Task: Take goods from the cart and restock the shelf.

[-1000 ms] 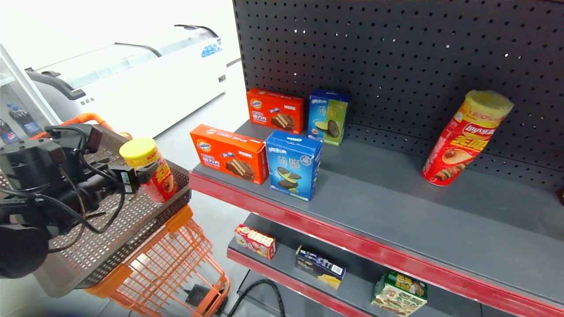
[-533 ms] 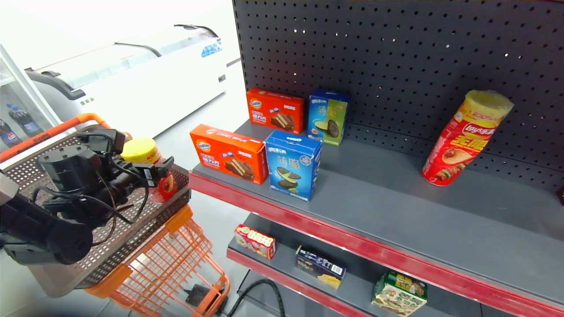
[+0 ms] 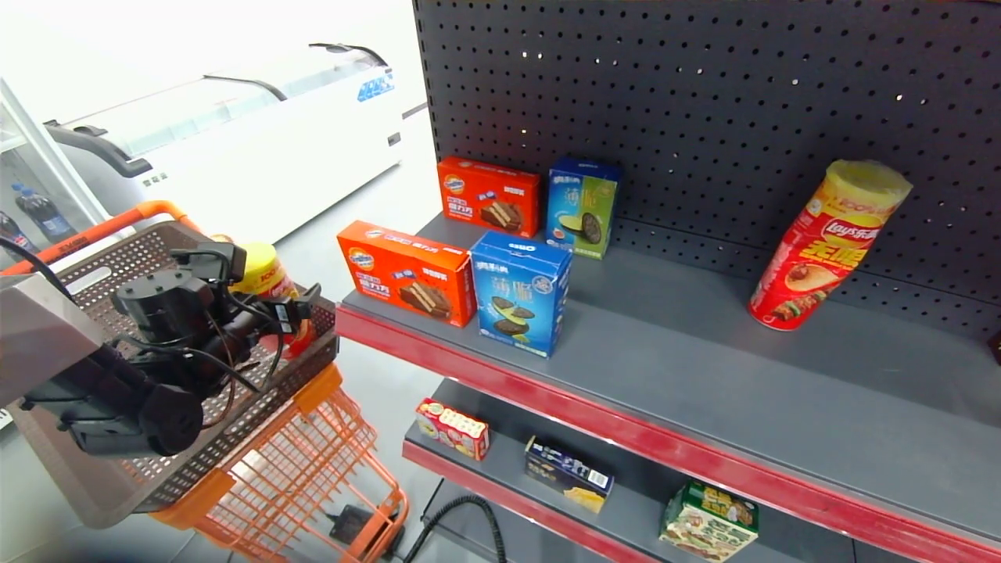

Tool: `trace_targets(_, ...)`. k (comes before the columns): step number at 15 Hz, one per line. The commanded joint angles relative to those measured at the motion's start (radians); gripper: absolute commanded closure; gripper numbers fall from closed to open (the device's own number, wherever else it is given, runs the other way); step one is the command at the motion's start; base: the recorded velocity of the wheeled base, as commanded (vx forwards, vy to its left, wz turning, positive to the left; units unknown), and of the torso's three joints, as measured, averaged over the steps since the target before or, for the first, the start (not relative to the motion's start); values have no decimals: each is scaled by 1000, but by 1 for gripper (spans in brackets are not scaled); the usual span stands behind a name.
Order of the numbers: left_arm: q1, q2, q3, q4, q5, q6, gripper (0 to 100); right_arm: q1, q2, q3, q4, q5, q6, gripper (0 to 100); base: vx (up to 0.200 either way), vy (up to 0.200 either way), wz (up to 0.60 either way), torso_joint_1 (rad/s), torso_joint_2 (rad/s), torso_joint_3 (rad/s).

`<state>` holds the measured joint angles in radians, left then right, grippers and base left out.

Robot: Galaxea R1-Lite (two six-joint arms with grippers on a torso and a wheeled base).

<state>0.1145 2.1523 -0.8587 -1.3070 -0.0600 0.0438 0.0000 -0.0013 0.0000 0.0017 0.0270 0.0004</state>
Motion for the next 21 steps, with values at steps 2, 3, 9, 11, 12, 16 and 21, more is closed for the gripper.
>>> trace_targets(2, -1, 37, -14, -17, 0, 1, 0, 0, 1, 0, 0, 1, 0, 0, 0, 0, 0, 0, 0, 0)
trace_targets(3, -1, 38, -25, -17, 0, 1, 100, 0, 1, 0, 0, 1, 0, 0, 0, 0, 0, 0, 0, 0)
trace_targets(9, -1, 8, -23, -49, 0, 1, 100, 0, 1, 0, 0, 1, 0, 0, 0, 0, 0, 0, 0, 0)
trace_targets(11, 1, -66, 9, -49, 11, -2, 100, 0, 1, 0, 0, 1, 0, 0, 0, 0, 0, 0, 0, 0)
trace_targets(12, -1, -101, 24, -49, 22, -2, 100, 0, 1, 0, 0, 1, 0, 0, 0, 0, 0, 0, 0, 0)
trace_targets(16, -2, -332, 96, 28, 11, -4, 100, 0, 1, 0, 0, 1, 0, 0, 0, 0, 0, 0, 0, 0)
trace_targets(21, -32, -531, 214, 111, -113, -21, 100, 0, 1, 0, 0, 1, 0, 0, 0, 0, 0, 0, 0, 0)
